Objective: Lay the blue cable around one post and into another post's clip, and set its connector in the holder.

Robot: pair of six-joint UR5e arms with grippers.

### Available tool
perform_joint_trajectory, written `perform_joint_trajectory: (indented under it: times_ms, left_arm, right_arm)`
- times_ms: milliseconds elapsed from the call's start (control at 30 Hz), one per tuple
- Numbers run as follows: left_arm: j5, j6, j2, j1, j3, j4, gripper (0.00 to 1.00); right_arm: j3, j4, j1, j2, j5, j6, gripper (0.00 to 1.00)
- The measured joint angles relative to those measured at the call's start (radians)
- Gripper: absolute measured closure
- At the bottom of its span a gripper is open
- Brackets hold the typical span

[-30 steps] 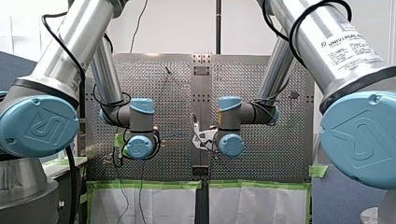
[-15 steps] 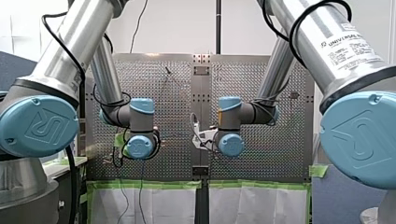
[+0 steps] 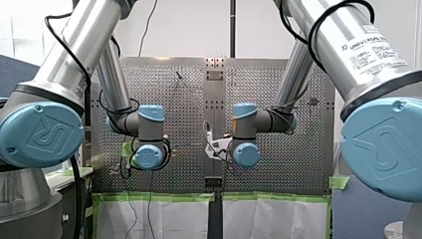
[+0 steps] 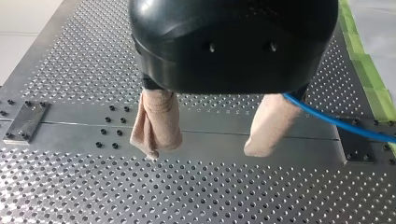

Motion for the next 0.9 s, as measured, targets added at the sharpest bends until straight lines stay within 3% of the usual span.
perform_joint_trajectory:
  times_ms: [333, 733, 900]
  left_arm:
    - [0.0, 0.0, 0.0, 0.001, 0.0, 0.0, 0.0]
    - [-0.001, -0.002, -0.002, -0.001, 0.001, -0.001, 0.0]
    - [-0.021, -0.029, -0.037, -0.037, 0.005, -0.034, 0.0]
  right_arm:
    - [-0.018, 0.045, -0.008, 0.074, -0.006, 0.006, 1.0]
    - [-0.018, 0.046, -0.009, 0.081, -0.006, 0.006, 1.0]
    - [-0.018, 0.046, -0.009, 0.081, -0.006, 0.006, 1.0]
